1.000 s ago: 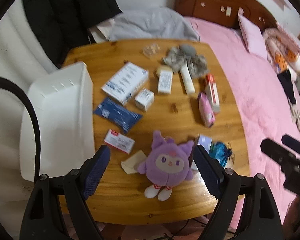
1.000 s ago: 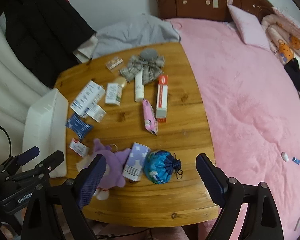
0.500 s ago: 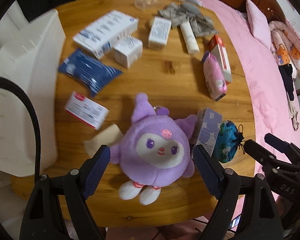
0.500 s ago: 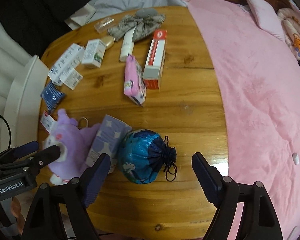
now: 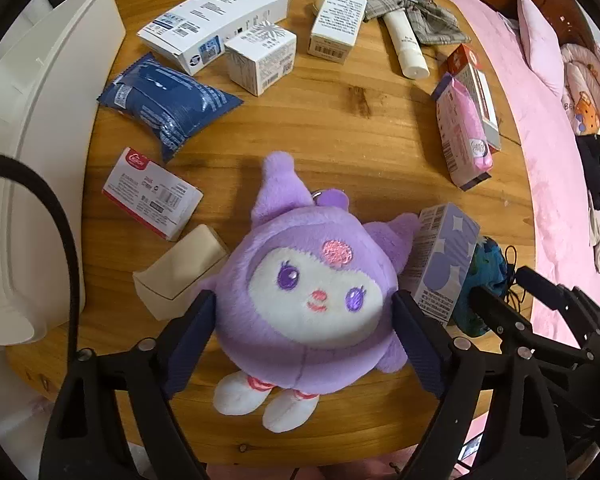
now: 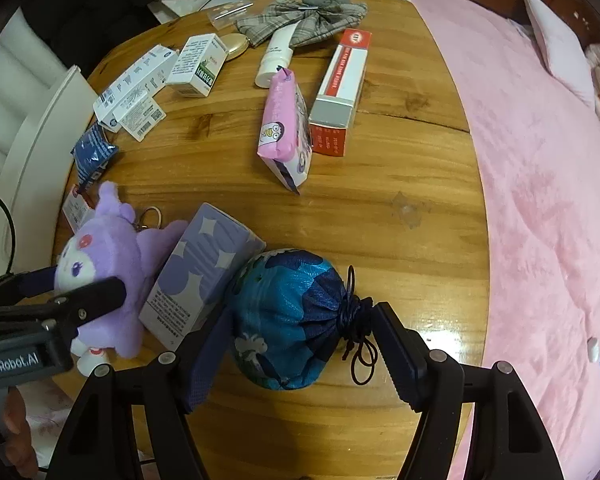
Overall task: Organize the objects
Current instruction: 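Grasp the purple plush toy with the left gripper while the right grasps the blue drawstring pouch, then carry the plush and pouch into the white tray and open both grippers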
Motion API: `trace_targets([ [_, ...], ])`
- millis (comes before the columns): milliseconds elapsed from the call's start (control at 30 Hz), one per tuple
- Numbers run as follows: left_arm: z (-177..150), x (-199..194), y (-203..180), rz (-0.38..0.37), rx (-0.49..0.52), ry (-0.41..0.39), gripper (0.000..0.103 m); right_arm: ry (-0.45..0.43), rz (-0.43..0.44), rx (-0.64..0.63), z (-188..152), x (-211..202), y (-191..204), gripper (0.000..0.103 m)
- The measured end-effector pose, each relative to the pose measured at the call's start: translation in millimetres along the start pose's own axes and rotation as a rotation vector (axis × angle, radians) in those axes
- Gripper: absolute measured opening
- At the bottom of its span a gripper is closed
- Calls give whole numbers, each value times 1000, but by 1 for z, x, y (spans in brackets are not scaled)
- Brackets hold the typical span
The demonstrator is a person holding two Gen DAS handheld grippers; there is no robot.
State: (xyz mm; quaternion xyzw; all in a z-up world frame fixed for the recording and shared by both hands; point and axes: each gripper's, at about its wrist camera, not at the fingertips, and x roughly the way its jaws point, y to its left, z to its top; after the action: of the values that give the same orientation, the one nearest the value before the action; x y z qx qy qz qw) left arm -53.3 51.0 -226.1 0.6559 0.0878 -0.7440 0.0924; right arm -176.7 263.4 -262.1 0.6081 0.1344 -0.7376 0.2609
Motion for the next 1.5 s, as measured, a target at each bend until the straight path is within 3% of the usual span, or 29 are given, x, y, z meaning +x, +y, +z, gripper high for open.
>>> trace_targets([
  [267,0,1,-4,35,21,1,92,-11,-62,-72,1,6,9,73],
  [400,-2,6,-15,103,101,17,87,-17,-105,-98,-2,6,12,68],
  [600,-3,-10,-12,98,106,-16,68,-21,-88,-90,-2,-3,6,46],
  [633,-3,-12,-12,101,111,-19,67,-18,-73,-83,-2,-5,3,8],
  [867,-6,-60,-6,80,123,-81,66,7,-23,-30,-3,-26,-3,9],
  [1067,-16,-113,-14,39,129,-217,66,-82,33,-77,5,-75,26,8],
  [1300,-16,-190,42,48,104,-383,66,-226,95,-151,40,-136,79,8],
  [1500,-4,-226,111,141,22,-489,67,-286,178,-222,71,-170,157,8],
])
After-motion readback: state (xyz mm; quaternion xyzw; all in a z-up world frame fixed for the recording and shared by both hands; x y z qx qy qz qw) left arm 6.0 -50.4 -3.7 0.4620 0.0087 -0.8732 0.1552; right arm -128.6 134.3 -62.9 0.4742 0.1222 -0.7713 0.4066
